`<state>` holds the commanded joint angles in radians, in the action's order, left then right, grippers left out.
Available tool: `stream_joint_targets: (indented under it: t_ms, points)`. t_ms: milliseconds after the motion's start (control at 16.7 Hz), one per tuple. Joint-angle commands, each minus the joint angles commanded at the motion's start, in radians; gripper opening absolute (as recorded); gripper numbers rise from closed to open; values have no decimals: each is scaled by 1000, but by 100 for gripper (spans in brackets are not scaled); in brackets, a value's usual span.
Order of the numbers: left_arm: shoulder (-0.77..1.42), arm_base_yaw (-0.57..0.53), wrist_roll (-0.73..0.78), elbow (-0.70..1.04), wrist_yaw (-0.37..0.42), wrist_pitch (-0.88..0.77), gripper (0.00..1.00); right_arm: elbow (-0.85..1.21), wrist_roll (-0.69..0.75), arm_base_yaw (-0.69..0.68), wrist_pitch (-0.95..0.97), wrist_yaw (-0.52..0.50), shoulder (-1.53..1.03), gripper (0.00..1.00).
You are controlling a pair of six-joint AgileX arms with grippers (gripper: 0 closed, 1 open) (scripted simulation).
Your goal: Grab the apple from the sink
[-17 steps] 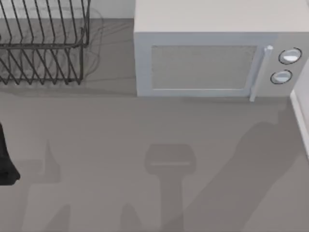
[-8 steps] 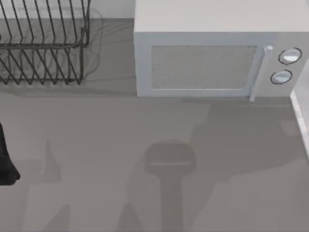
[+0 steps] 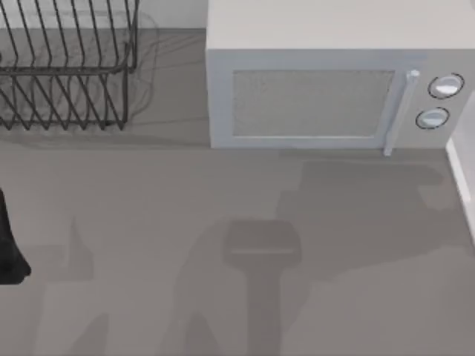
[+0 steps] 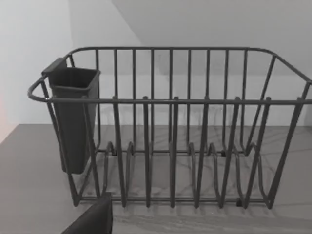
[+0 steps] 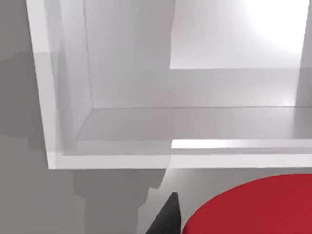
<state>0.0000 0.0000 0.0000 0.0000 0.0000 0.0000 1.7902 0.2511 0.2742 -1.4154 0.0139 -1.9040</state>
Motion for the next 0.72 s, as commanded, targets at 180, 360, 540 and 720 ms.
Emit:
stream_joint_targets:
  t_ms: [180, 360, 540, 720]
  points:
    - [0, 0, 0, 0, 0, 0, 100, -49, -126, -127, 3, -2, 32, 0]
    - [0, 0, 0, 0, 0, 0, 100, -126, -329, -334, 13, -5, 86, 0]
    - [0, 0, 0, 0, 0, 0, 100, -217, -566, -575, 28, -8, 152, 0]
    - [0, 0, 0, 0, 0, 0, 100, -304, -763, -775, 45, -12, 216, 0]
